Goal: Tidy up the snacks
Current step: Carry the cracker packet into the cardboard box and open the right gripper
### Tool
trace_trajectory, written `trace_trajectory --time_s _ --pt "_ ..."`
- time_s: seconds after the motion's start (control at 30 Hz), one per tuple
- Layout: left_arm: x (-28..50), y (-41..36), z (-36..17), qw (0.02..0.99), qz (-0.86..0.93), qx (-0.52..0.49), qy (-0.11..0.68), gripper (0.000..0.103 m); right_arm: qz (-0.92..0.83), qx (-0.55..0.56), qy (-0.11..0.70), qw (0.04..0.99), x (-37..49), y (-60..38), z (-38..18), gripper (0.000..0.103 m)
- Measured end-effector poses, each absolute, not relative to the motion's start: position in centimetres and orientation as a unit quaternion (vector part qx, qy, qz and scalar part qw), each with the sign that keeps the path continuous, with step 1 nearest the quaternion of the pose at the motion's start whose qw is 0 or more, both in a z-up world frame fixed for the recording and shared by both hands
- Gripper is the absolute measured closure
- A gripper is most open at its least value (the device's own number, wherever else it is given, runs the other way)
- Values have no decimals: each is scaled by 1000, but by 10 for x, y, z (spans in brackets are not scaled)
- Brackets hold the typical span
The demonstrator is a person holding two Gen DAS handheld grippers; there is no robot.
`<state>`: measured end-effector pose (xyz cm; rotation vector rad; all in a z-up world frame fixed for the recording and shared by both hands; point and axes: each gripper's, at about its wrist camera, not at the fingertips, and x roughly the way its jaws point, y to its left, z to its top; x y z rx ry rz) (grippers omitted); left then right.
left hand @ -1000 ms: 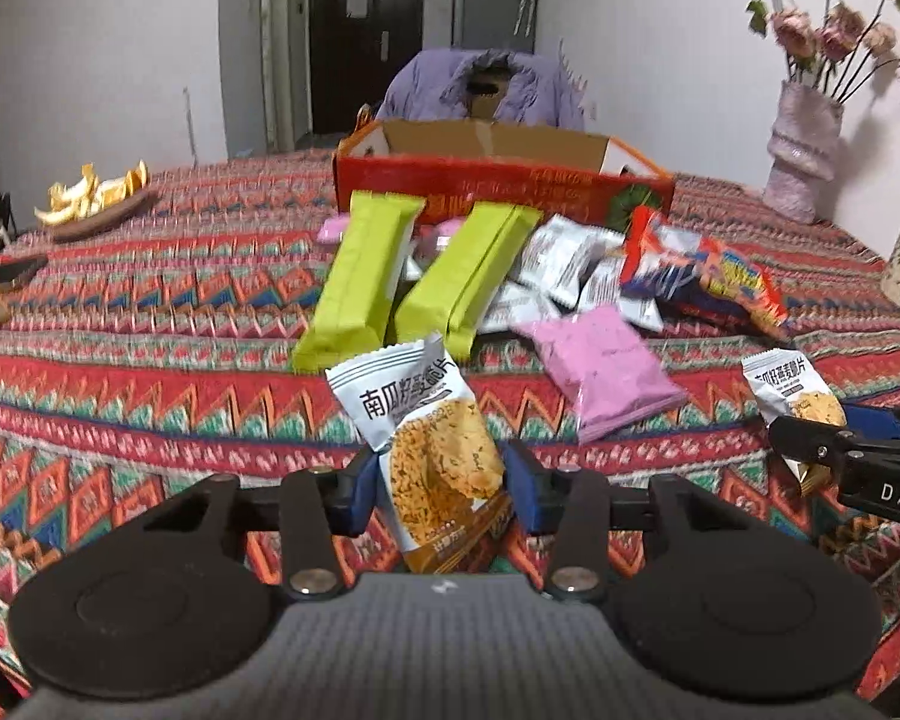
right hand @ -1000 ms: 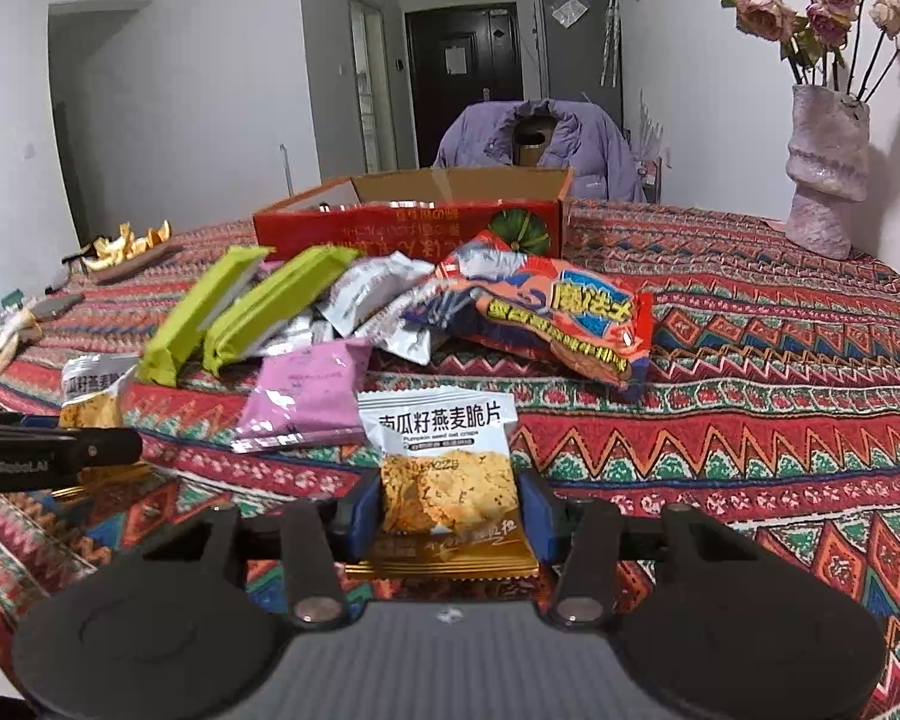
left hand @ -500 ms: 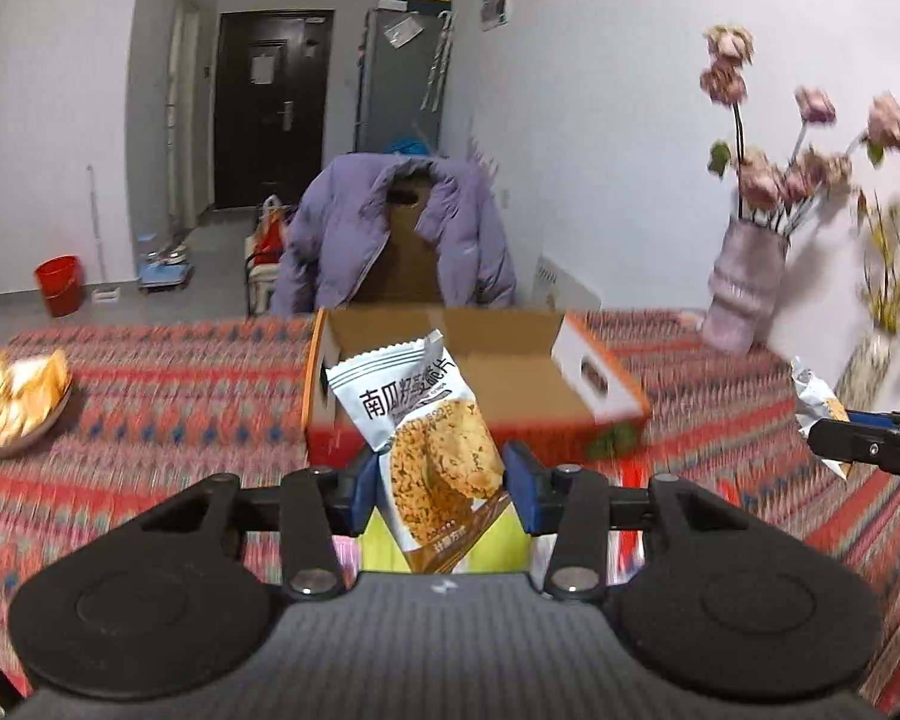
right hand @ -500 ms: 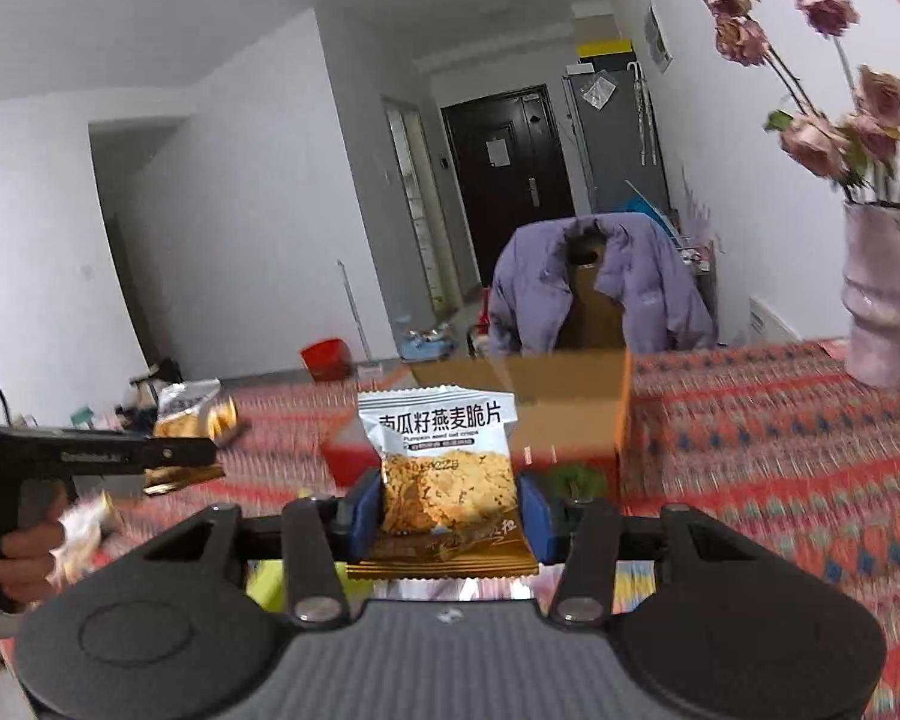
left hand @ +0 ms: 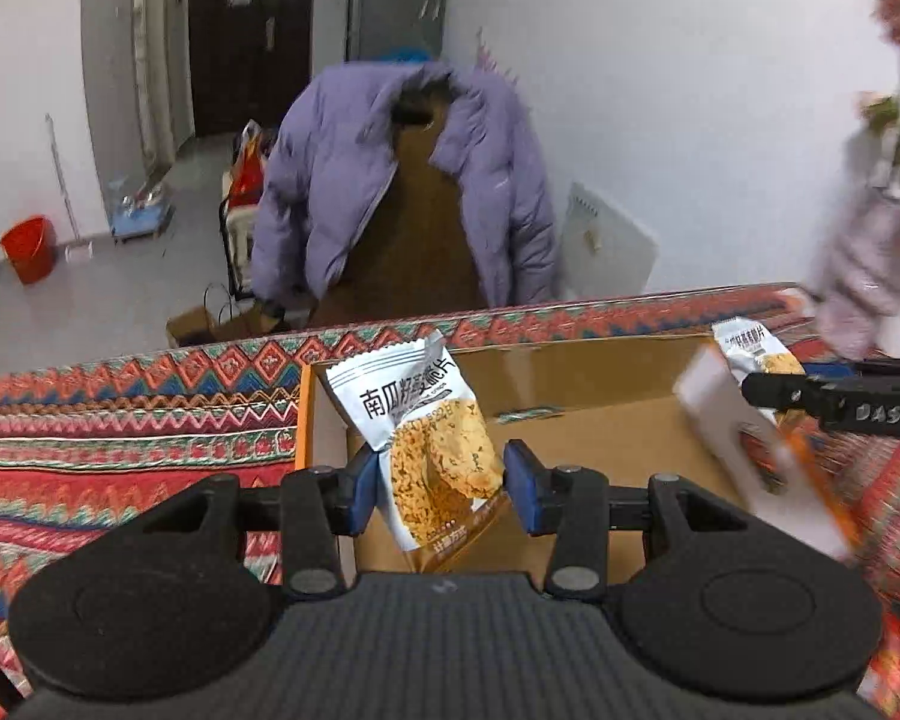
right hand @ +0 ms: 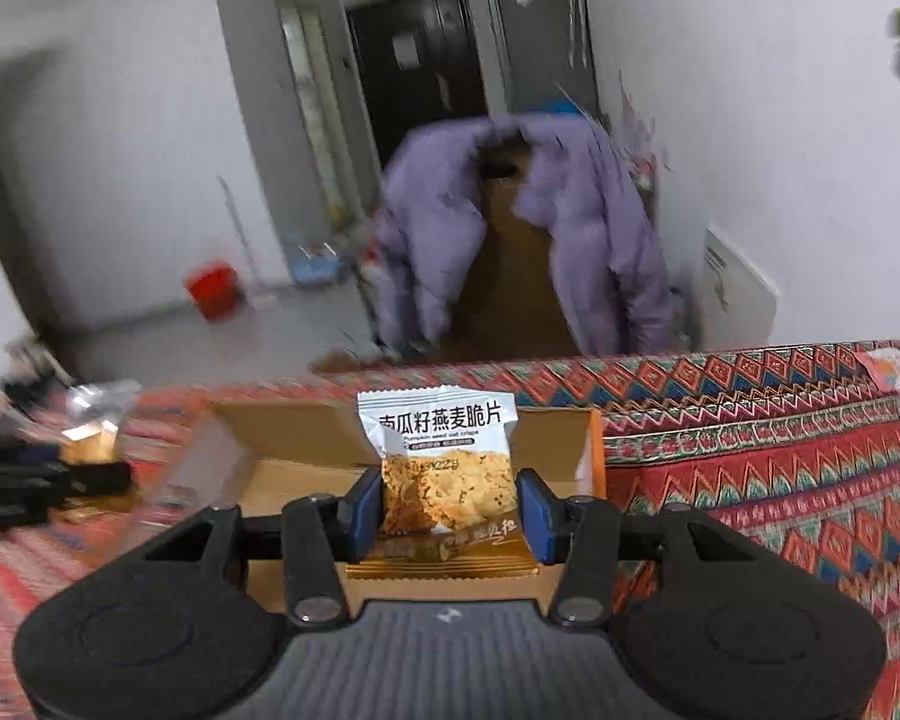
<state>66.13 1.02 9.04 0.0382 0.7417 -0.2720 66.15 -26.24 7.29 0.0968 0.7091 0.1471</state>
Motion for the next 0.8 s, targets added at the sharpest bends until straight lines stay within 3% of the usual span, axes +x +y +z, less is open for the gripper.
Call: trace_trajectory --time_s 0.2,0.3,0.37,0.67,0.8 --pt "711 6 39 916 -127 42 377 57 33 3 378 925 712 -251 23 57" --pt "715 8 32 909 -130 38 394 49 37 -22 374 926 714 -243 20 47" --pt "712 9 35 915 -132 36 379 34 50 -30 377 925 715 -239 17 38" --pt "698 1 34 909 -115 56 396 33 70 -13 352 933 709 -247 29 29" --pt "680 9 60 919 -105 35 378 33 78 26 341 936 689 -256 49 26"
